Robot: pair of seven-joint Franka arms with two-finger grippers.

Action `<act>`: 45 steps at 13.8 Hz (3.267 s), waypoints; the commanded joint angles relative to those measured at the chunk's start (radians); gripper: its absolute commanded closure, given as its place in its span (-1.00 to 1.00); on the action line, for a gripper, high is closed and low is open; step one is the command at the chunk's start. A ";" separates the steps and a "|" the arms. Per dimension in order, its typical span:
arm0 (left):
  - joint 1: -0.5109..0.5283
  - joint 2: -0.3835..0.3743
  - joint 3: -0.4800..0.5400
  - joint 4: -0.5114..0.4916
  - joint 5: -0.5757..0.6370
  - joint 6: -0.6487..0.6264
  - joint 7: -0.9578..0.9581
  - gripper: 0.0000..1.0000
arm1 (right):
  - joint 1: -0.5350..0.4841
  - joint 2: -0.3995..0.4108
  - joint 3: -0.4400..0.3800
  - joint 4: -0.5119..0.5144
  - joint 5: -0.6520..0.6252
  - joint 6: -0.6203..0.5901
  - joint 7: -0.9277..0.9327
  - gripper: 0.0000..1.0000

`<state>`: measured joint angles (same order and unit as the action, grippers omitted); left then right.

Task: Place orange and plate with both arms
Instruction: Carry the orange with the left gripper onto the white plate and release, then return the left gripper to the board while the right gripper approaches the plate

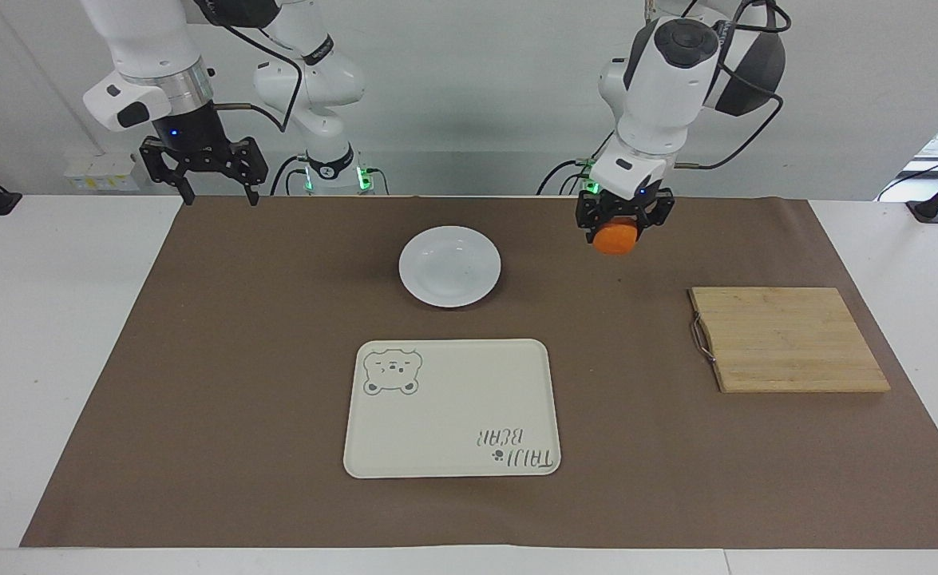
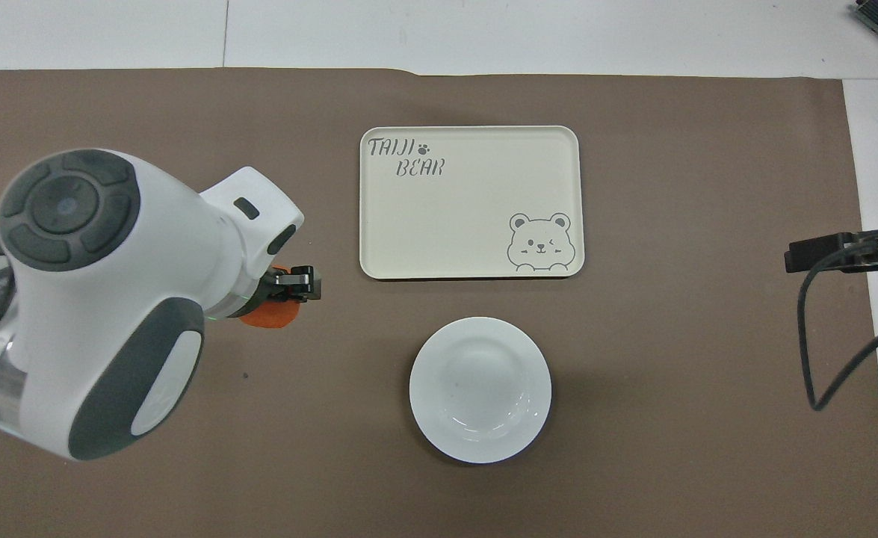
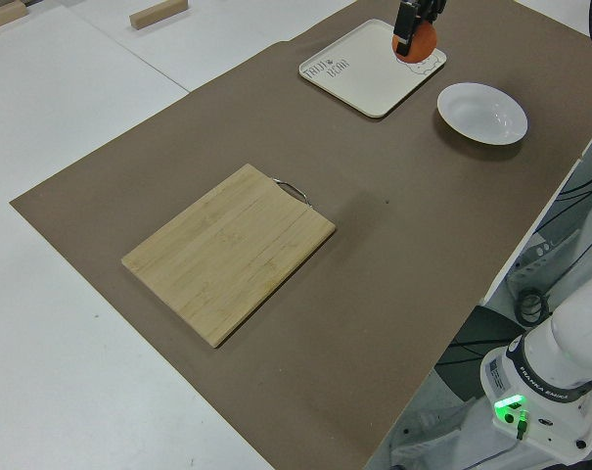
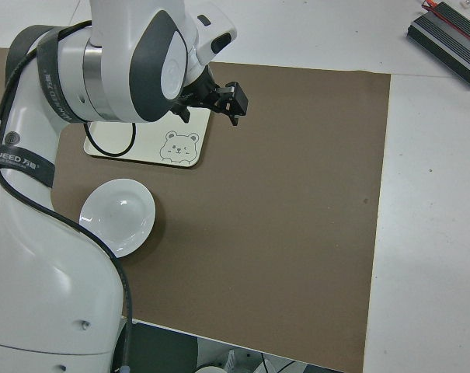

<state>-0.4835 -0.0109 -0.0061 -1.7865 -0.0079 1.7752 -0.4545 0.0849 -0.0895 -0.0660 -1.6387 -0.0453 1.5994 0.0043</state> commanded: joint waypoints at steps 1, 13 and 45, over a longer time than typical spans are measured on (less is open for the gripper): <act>-0.096 -0.014 0.017 -0.094 -0.009 0.127 -0.099 1.00 | -0.013 0.005 0.005 0.013 0.015 -0.010 -0.027 -1.00; -0.440 0.250 0.017 -0.221 -0.023 0.533 -0.548 1.00 | -0.013 0.005 0.005 0.013 0.015 -0.010 -0.027 -1.00; 0.364 0.020 0.032 0.169 -0.008 -0.184 0.554 -1.00 | 0.039 0.027 0.022 -0.404 0.511 0.276 -0.116 -1.00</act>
<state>-0.1316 0.0020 0.0403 -1.6943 -0.0701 1.6867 0.0884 0.1186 -0.0585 -0.0475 -1.9419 0.3751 1.7961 -0.0313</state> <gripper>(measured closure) 0.000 0.000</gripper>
